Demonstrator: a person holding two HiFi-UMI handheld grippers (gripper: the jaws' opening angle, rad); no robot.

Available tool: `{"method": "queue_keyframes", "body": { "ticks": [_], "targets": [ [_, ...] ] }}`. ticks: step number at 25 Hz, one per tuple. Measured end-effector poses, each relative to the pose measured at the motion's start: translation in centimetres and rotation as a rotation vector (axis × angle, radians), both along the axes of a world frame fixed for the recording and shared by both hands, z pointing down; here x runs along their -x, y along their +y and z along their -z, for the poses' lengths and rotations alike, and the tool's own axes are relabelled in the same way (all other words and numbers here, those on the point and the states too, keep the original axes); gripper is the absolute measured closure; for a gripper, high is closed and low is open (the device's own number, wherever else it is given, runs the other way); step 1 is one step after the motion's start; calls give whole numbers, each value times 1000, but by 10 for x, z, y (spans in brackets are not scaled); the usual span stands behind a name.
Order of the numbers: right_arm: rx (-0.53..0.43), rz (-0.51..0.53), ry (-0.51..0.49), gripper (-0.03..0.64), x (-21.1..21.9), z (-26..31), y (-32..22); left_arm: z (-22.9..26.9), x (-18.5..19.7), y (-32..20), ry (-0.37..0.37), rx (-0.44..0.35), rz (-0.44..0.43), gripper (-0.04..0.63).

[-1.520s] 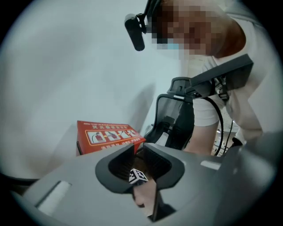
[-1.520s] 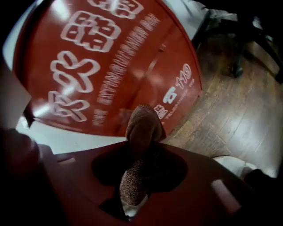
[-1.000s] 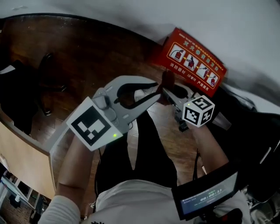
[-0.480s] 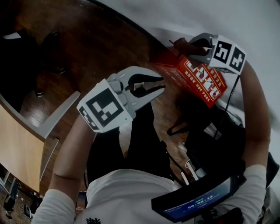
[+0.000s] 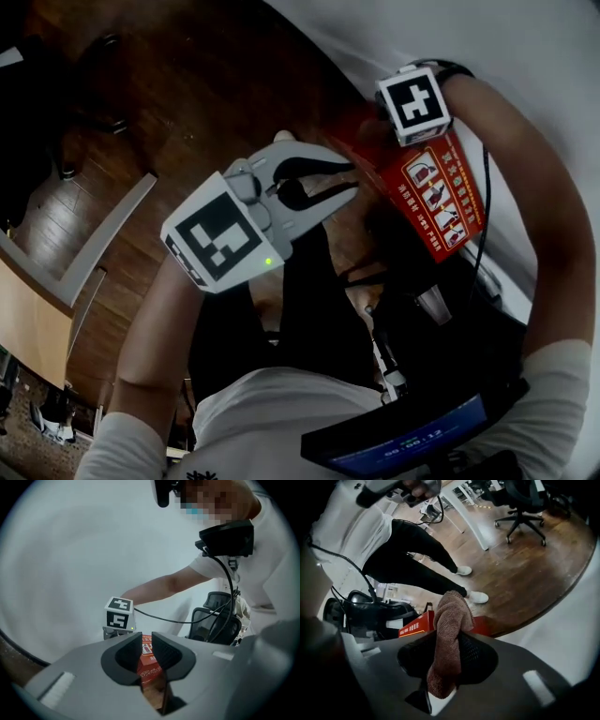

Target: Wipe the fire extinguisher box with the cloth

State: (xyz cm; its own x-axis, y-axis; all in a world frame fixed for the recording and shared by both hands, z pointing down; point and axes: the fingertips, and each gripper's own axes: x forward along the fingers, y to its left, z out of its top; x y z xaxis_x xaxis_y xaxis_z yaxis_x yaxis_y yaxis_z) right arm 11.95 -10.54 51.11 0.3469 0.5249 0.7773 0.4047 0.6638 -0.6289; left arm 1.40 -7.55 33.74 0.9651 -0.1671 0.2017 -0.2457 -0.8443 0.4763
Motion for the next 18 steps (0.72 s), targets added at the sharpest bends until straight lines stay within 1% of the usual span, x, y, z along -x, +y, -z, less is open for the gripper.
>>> {"method": "queue_keyframes", "body": {
  "ticks": [2, 4, 6, 9, 14, 18],
  "targets": [
    [72, 76, 84, 502, -9, -10, 13, -7, 1, -6, -3, 16, 11, 533],
    [105, 152, 146, 502, -24, -26, 18, -14, 3, -12, -4, 28, 25, 533],
    [138, 186, 186, 502, -35, -39, 21, -20, 6, -16, -5, 38, 30, 532],
    [183, 191, 220, 503, -42, -56, 28, -30, 9, -16, 0, 58, 30, 534],
    [228, 184, 253, 502, -44, -92, 34, -49, 11, -15, -3, 89, 21, 533],
    [225, 185, 241, 502, -43, -132, 37, -63, 13, -15, -5, 113, 15, 534]
  ]
}}
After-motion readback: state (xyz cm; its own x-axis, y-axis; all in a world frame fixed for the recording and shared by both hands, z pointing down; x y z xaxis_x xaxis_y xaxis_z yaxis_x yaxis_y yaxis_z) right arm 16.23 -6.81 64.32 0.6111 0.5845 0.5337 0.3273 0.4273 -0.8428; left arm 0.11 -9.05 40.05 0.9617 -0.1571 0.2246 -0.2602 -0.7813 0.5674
